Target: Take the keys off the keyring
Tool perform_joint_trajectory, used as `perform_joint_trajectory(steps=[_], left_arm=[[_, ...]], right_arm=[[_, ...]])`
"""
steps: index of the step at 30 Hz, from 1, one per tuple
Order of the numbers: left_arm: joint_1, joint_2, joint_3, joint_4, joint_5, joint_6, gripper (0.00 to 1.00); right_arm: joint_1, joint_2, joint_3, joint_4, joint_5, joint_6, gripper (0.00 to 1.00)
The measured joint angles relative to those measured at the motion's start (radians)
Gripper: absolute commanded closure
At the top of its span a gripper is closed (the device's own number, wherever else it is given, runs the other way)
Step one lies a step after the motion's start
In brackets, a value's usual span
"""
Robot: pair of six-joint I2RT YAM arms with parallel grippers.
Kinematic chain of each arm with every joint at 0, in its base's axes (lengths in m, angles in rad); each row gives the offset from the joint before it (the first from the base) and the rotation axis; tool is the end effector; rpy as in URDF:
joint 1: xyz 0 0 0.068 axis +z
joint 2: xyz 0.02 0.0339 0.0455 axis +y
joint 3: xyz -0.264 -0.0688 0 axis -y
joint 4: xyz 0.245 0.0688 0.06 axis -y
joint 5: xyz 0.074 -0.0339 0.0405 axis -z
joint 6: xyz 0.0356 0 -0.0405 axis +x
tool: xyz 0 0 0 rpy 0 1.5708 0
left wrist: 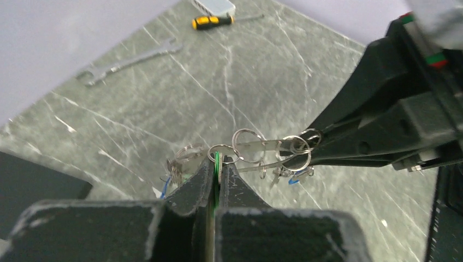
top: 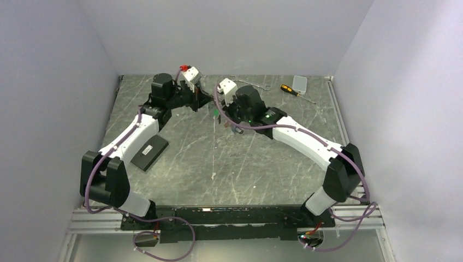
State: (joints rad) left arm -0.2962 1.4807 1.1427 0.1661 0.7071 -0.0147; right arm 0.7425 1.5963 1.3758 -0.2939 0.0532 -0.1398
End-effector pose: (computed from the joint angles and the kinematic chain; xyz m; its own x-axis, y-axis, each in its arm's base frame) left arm 0.3250 -0.1234 0.3345 -0.1759 0.0420 -0.9835 0.8316 0.5410 -0.1256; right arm 0.2771 0.2517 0.3285 -0.2696 -0.4363 -0.8584 -0.6853 0.7132 -0.1472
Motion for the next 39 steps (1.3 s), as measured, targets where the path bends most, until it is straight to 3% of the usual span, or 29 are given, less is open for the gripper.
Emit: perform_joint_trajectory(steps=[7,12,19,25,30,34,39], left_arm=[[-0.008,0.002,0.116,-0.383,0.023,0.153,1.00],[-0.020,0.002,0.173,-0.592,0.026,0.291,1.00],[-0.034,0.002,0.187,-0.766,0.031,0.433,1.00],[-0.043,0.002,0.221,-0.899,0.043,0.574,1.00],[-0.048,0.003,0.262,-0.981,0.070,0.666,1.00],[-0.058,0.005,0.280,-1.046,0.098,0.742,1.00],[-0.069,0.013,0.309,-1.132,0.125,0.848,1.00]], right_arm=[[-0.027,-0.062,-0.141,0.074,-0.223,0.035,0.80],[-0.050,-0.089,-0.235,0.105,-0.334,0.040,0.55],[-0.078,-0.151,-0.295,0.111,-0.462,0.014,0.37],[-0.151,-0.182,-0.296,0.113,-0.602,-0.019,0.29],[-0.206,-0.202,-0.296,0.111,-0.699,-0.049,0.12],[-0.219,-0.211,-0.296,0.108,-0.750,-0.077,0.06],[-0.220,-0.211,-0.286,0.075,-0.809,-0.126,0.10]])
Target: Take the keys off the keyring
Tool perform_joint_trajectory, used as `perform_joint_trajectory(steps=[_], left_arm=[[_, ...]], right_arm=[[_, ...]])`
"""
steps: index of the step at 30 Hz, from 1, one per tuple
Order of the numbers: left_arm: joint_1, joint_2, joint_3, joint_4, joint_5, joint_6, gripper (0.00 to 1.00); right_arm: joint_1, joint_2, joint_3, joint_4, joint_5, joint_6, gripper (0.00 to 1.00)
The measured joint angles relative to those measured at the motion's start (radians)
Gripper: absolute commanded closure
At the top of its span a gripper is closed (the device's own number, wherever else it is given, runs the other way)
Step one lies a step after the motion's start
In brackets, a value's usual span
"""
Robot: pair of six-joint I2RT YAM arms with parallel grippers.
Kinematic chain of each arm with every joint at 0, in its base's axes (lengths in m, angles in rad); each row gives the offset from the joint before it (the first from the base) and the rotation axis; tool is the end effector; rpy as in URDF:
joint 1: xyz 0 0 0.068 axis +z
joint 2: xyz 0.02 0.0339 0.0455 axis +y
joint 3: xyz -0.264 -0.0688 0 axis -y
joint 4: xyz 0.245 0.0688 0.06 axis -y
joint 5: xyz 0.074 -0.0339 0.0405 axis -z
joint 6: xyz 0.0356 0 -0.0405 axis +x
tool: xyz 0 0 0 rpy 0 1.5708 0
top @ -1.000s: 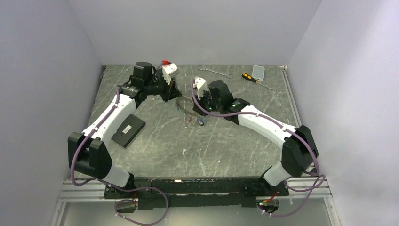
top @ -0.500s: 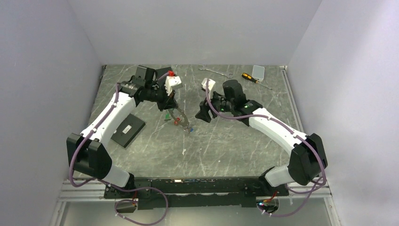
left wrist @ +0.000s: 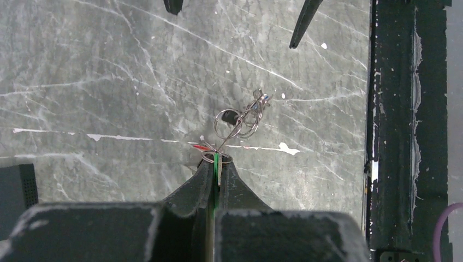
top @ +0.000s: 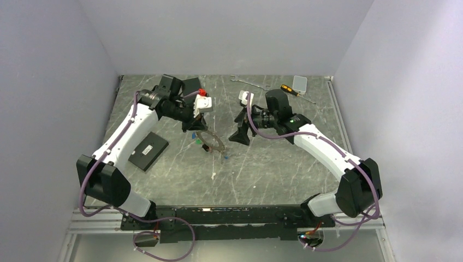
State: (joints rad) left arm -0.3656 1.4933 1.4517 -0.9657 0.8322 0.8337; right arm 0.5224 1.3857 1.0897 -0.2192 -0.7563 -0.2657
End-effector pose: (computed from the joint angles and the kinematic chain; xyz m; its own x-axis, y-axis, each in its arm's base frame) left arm 0.2700 -0.1315 0.3436 -0.0793 0.5641 -0.8219 0.9943 0.1039 -0.0247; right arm 0.2566 0.1759 0.3097 -0.1808 -0.3245 -0.9284 -0.9617 0.2562 0.0977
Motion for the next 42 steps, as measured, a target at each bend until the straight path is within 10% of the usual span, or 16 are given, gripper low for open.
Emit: perform_joint_trajectory(steps=[18,42], left_arm=[[-0.094,0.026,0.143,-0.205,0.035,0.193,1.00],[-0.166,0.060,0.187,-0.281,0.035,0.266,1.00]], right_arm=[[0.006,0.008,0.117,-0.051,-0.137,-0.137,0.46],[0.095,0.051,0.163,-0.224,-0.206,-0.334,0.62]])
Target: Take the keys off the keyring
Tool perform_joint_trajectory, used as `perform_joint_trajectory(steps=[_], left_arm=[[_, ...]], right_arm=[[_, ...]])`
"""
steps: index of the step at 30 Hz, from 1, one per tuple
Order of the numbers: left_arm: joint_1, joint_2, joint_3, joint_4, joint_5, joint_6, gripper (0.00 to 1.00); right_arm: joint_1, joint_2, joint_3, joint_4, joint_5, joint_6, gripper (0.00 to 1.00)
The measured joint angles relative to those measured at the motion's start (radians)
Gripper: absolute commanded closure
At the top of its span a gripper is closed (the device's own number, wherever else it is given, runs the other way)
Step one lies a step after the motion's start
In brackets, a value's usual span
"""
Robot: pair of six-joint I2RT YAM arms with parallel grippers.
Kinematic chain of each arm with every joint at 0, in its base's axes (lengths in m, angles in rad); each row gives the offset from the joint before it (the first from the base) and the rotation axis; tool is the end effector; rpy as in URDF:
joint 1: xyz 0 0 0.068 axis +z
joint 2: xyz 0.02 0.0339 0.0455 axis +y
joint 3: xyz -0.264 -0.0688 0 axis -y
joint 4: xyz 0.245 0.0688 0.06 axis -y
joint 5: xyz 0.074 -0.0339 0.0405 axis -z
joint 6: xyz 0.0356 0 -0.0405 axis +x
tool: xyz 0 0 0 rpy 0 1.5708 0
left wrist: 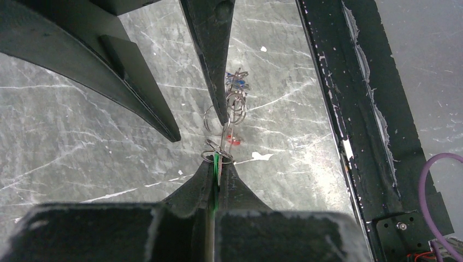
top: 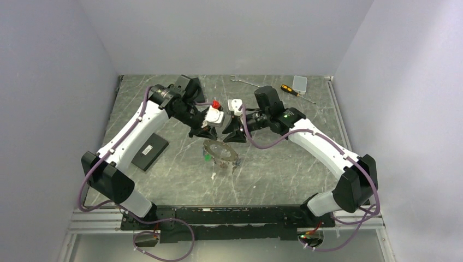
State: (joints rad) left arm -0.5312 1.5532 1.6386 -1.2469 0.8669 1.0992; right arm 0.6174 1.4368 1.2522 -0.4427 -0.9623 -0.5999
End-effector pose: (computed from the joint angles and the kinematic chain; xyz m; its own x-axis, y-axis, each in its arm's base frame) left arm 0.2388 -0.1718 0.3691 0.1657 0.5713 -0.8038 0.9724 -0.2303 0.0368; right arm 0.2383 0.2050 0.3338 0.0976 -0.3265 -0.9401 -0.9904 -0.1245 -0.0596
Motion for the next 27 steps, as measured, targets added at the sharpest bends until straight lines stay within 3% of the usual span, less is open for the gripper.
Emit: perform_joint_trajectory(steps=[19,22,27], left_arm=[[-0.002,0.015,0.016,-0.012,0.003,0.018,1.00],[-0.002,0.015,0.016,-0.012,0.005,0.019,1.00],[-0.002,0.015,0.016,-0.014,0.008,0.019,1.00]], right_arm=[[0.015,0.035,0.007,-0.001,-0.015,-0.002,0.68],[0.015,0.037,0.011,-0.001,-0.016,-0.001,0.75],[0.015,0.037,0.011,0.005,-0.015,0.014,1.00]])
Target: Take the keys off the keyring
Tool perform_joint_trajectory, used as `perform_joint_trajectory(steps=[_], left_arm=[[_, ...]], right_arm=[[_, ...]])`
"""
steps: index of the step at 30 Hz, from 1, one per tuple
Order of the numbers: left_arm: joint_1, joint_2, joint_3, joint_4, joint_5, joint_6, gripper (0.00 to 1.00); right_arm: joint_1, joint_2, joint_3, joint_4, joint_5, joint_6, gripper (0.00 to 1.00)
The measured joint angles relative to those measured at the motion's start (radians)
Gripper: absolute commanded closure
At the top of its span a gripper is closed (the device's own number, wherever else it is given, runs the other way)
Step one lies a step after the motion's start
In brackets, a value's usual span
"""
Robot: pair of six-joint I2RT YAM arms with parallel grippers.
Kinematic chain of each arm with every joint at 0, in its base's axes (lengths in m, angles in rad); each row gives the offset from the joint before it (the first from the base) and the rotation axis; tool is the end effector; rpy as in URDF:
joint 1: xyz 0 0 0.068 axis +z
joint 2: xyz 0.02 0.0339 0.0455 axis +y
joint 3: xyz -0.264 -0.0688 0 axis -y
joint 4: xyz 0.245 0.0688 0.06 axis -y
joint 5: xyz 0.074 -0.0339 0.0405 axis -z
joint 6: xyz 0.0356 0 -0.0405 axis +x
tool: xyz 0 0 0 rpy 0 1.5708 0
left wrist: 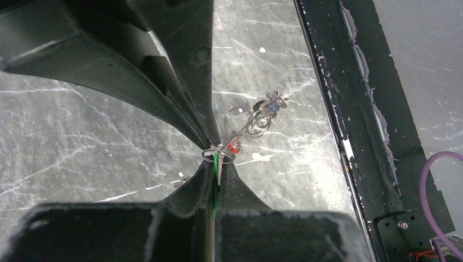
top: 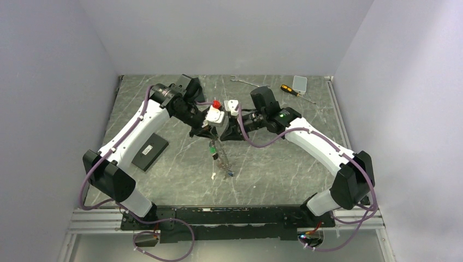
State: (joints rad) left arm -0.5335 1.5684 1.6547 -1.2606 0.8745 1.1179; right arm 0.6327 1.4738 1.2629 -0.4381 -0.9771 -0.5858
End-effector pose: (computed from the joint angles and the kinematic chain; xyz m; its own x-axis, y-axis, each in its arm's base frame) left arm 0.2407 -0.1739 0.3691 0.1752 0.5664 -0.8053 0.9685 -0.2461 0.0376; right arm 0.2417 0.2138 0.3269 0.0712 -0.3313 -0.9408 -0.9889 -0.1470 -0.0230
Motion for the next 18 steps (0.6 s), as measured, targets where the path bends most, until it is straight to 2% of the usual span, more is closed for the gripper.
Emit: perform_joint_trajectory(steps=[8,18], left_arm=[[0.000,0.000,0.000,0.023,-0.019,-0.041,1.00],[0.032,-0.008,-0.036,0.133,-0.037,-0.164,1.00]], right_arm=[[-0.010,0.000,-0.003,0.026,0.016,0.060,1.00],[-0.079,-0.015,-0.093,0.240,-0.005,0.298,1.00]])
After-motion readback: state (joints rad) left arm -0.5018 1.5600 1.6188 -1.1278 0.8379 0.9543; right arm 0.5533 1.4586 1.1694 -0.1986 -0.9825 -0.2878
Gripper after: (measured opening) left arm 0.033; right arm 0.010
